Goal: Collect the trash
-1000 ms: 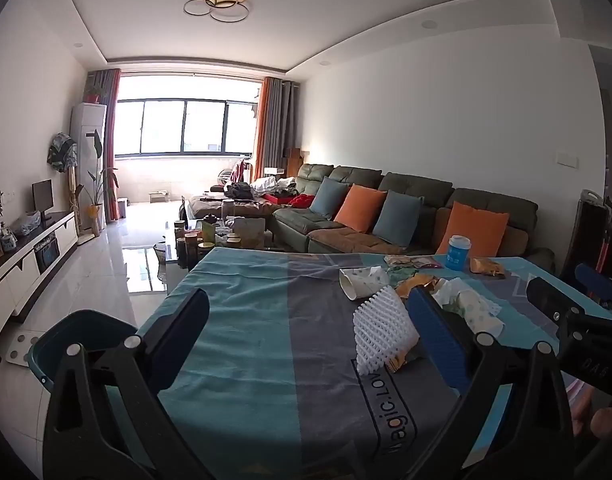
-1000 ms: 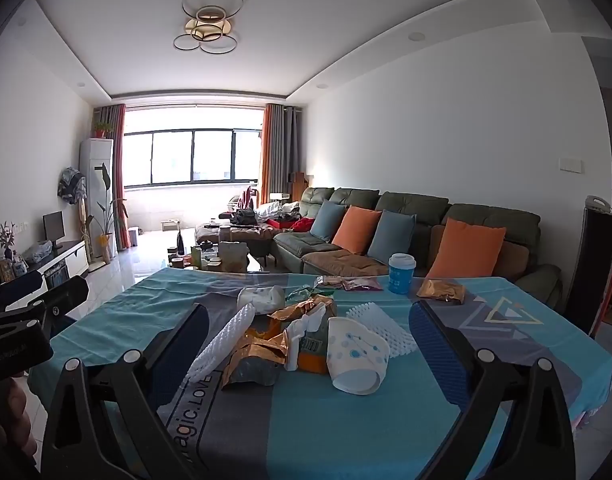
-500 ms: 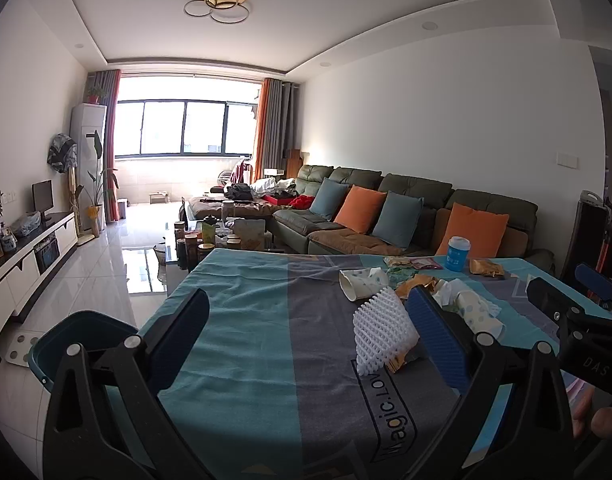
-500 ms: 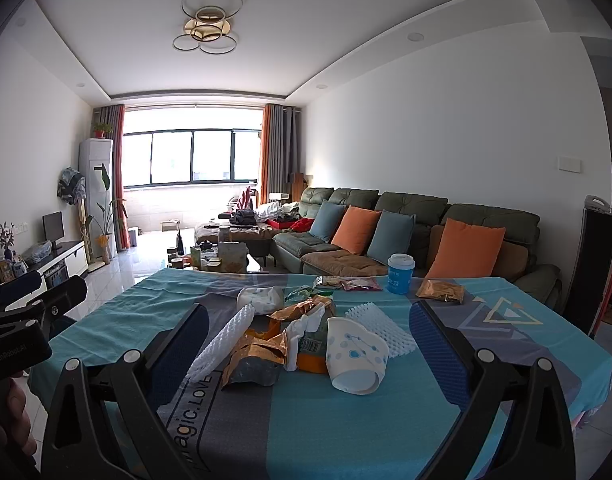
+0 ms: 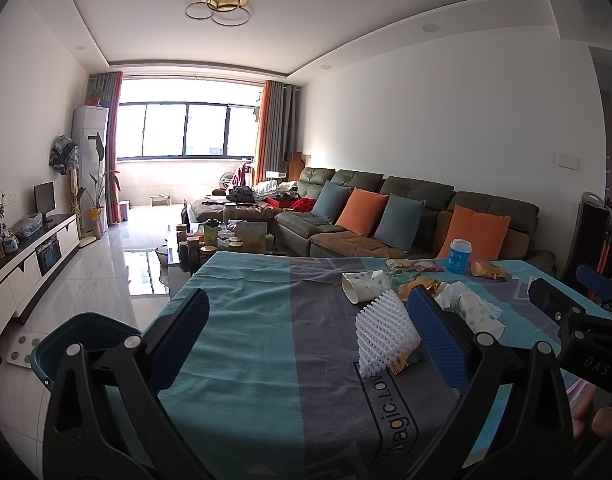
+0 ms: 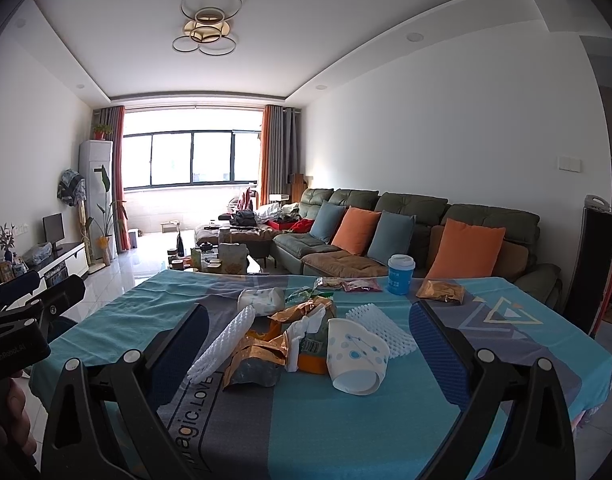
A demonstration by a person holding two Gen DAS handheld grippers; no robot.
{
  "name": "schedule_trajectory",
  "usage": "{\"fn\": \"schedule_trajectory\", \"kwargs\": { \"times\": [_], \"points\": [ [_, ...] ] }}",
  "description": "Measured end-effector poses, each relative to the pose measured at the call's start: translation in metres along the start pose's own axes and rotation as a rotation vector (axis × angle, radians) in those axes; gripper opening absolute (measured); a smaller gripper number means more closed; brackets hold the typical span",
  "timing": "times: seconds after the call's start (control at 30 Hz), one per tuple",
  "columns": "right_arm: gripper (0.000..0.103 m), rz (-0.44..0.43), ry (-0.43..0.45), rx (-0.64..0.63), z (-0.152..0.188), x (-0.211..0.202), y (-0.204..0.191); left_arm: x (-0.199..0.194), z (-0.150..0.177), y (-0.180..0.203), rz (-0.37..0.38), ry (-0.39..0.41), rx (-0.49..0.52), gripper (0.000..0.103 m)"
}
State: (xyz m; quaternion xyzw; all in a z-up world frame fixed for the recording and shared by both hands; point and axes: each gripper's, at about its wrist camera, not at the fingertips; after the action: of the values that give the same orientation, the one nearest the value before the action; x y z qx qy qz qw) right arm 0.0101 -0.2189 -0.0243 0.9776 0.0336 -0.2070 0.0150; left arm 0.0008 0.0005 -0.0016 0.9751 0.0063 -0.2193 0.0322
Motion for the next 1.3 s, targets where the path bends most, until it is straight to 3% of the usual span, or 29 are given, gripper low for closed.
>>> {"fn": "schedule_trajectory", "kwargs": {
  "times": [0.8,1.3],
  "points": [
    [0.097,-0.004,-0.002,-0.003,0.000,0.002,-0.001,-0.001,-0.001,-0.004,-0.011,0.004,-0.003,0.098],
    [0.097,-0.003,0.015,0.014,-0.006,0.000,0.014,0.001,-0.007,-0.003,0.069,-0.040,-0.016,0.098]
  ]
}}
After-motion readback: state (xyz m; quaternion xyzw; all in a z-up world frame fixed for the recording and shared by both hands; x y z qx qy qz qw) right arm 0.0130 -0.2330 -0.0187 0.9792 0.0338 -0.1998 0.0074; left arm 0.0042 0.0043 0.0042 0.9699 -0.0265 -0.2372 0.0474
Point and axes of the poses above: each gripper's, at about its wrist camera, not at the fingertips, and x roughly the way its jaws point, y to its right, z to its underside, and after that the axes turned 13 degrees about -y, right-handed
